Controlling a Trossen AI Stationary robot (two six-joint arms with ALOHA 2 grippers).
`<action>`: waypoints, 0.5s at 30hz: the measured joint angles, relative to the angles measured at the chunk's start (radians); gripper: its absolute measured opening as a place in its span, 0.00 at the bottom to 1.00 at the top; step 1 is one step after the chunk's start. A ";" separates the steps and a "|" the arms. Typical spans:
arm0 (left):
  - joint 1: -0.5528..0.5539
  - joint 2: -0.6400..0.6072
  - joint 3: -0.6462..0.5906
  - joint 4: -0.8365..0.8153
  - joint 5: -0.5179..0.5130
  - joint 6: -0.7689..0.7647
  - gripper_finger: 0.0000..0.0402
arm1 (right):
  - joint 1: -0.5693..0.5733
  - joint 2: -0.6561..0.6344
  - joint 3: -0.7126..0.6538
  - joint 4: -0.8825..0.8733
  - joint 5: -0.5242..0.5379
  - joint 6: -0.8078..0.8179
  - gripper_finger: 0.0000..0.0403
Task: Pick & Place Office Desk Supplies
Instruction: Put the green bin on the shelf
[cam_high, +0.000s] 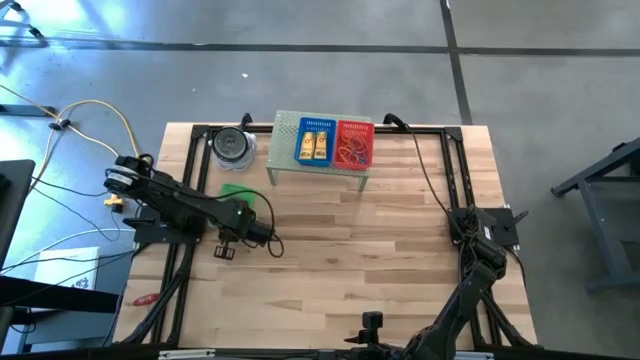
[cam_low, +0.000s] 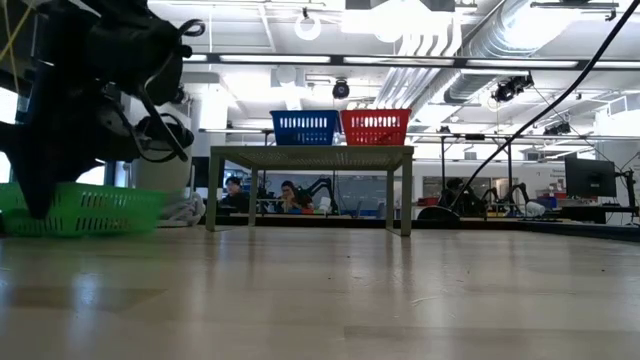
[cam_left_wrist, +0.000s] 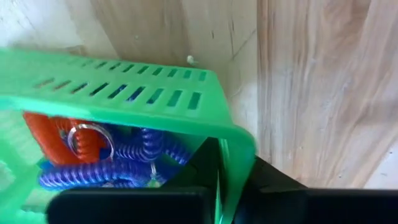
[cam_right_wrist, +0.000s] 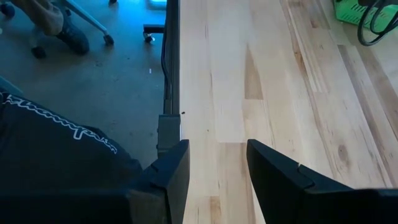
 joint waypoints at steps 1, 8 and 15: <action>0.000 0.000 0.000 -0.001 -0.001 0.000 0.03 | 0.000 0.000 0.000 0.000 0.000 0.000 0.37; -0.009 0.000 0.016 -0.058 -0.007 -0.011 0.00 | 0.000 0.000 0.000 -0.002 0.000 -0.008 0.37; -0.074 0.000 0.156 -0.276 -0.003 -0.076 0.00 | -0.002 0.000 0.000 -0.005 0.000 -0.008 0.37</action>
